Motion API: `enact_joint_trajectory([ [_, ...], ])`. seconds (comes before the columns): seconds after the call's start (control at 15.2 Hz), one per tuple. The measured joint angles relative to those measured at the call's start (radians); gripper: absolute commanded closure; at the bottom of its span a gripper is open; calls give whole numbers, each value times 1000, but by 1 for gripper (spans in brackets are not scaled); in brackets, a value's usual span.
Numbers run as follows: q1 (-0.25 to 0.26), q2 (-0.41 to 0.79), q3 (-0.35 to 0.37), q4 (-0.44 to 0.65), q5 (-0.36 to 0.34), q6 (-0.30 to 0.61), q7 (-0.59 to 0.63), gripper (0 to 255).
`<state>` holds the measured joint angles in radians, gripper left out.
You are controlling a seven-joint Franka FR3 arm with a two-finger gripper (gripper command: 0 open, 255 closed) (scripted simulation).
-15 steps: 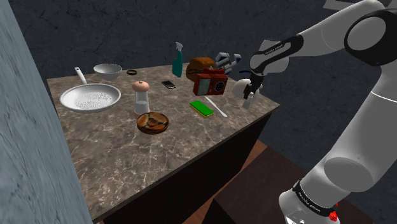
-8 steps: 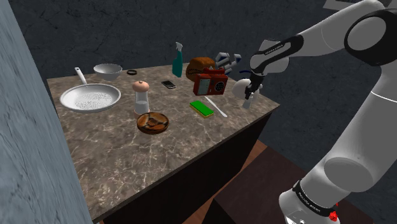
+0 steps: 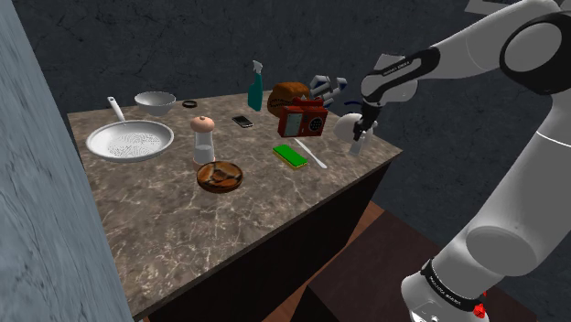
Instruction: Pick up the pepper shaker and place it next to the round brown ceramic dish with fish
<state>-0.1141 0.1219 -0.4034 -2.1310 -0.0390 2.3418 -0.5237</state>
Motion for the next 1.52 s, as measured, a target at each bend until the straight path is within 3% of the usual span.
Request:
enact_joint_trajectory([
  [1.52, 12, -123, 1, 184, -47, -298, 18, 255],
])
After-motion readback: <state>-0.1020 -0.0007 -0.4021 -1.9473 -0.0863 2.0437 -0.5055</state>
